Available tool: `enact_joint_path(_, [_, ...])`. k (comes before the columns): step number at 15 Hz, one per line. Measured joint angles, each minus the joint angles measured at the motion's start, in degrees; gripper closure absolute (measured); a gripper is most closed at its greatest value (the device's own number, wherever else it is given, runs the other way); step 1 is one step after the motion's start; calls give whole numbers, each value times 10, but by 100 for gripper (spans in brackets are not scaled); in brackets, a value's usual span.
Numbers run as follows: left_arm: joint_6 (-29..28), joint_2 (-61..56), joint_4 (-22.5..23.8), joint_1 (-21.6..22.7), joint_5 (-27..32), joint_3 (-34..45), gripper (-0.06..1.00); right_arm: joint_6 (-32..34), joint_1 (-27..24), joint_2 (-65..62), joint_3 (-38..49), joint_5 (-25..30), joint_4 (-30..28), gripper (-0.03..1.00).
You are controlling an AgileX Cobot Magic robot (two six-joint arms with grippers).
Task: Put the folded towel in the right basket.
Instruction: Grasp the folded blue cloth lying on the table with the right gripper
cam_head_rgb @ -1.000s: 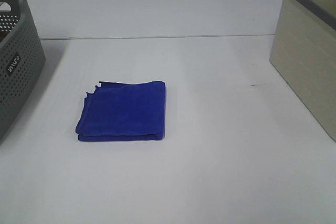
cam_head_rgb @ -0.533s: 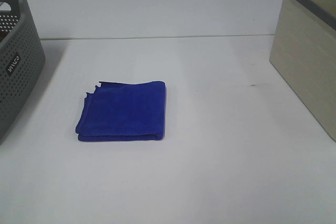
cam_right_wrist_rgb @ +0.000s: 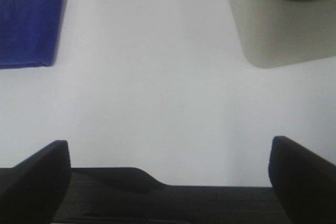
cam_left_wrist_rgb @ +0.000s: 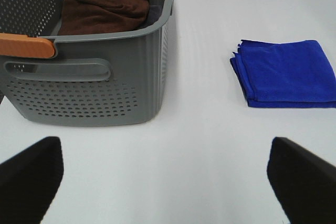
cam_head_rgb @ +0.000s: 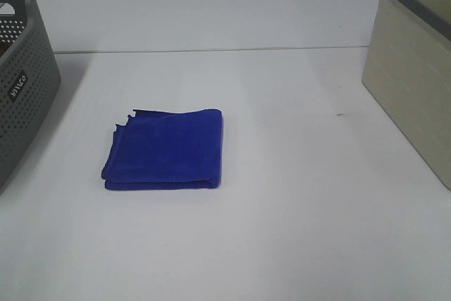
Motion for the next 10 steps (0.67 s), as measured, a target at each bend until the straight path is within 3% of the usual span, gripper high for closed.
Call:
enact_joint_path(6, [0,0,0,0,0,0,-4,-39,3,287,-160,-11,160,0])
enact_joint_path(8, [0,0,0,0,0,0,-4,-45,56,372,-162,-65,174,1])
enact_joint_path(10, [0,0,0,0,0,0,-4,-45,135,456,-162,-155,190,2])
